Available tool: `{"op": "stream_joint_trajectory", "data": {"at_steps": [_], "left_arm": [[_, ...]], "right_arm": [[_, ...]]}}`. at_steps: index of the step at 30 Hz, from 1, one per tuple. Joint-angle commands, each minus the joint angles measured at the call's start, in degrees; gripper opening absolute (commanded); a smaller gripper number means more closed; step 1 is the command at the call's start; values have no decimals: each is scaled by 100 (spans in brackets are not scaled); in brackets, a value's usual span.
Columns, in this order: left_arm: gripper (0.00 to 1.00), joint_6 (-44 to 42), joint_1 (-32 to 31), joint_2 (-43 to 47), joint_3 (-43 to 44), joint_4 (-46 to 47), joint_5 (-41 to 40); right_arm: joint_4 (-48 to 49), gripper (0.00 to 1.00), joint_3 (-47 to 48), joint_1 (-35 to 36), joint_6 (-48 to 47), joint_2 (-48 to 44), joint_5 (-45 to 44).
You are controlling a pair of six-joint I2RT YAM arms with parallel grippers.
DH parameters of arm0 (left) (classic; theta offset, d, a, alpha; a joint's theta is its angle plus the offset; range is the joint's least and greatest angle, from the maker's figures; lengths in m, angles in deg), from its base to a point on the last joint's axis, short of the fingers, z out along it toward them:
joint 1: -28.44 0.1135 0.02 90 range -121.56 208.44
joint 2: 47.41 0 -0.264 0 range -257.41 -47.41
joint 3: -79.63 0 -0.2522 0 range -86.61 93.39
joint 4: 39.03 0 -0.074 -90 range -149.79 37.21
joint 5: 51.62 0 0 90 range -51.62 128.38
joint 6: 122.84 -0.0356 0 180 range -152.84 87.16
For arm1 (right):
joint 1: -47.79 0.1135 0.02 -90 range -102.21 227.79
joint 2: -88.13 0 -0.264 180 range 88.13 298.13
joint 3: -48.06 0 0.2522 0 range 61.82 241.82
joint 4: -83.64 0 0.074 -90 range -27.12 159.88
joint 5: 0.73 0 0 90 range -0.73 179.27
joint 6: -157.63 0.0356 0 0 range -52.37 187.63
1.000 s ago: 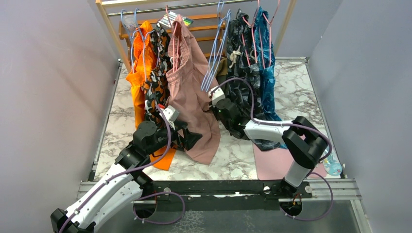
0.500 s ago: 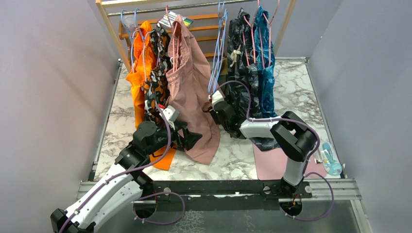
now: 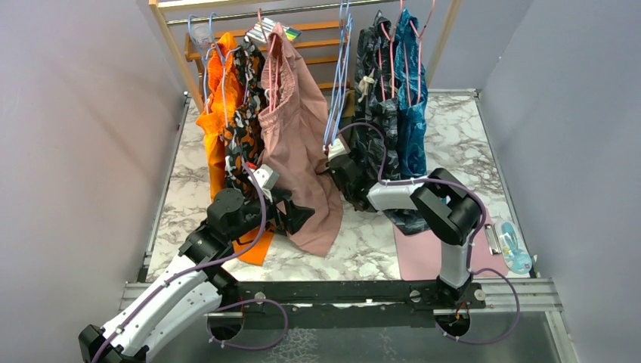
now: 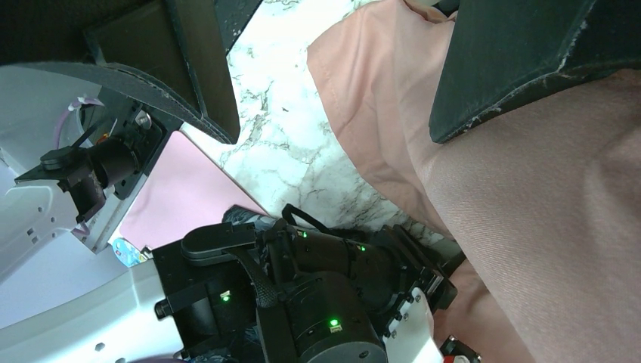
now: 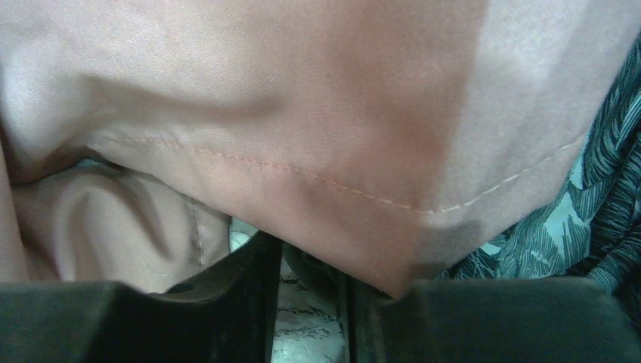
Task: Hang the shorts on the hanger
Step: Adjust the shorts at the center of the board.
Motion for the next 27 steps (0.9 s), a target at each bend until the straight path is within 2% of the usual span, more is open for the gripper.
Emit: {"op": "stream_joint_trajectory", "data": {"at_steps": [1,8,14,19,27], "left_arm": [[98,-73,28,8,-31,116,143],[98,-69,41,15,-31,119,171],[98,-69,50,44,-31,119,182],[98,-69,63,86,-31,129,194],[98,-60,71,77,-49,170,257]], "right_arm": [[-135,30,130,-50,75,144,-350],[-151,1,112,-50,155,-57,-323],[-71,1,-143,-51,275,-820,523],[-417,1,-310,-41,346,-1482,1598],[-1001,1,-611,-32,375,-2542,2573]]}}
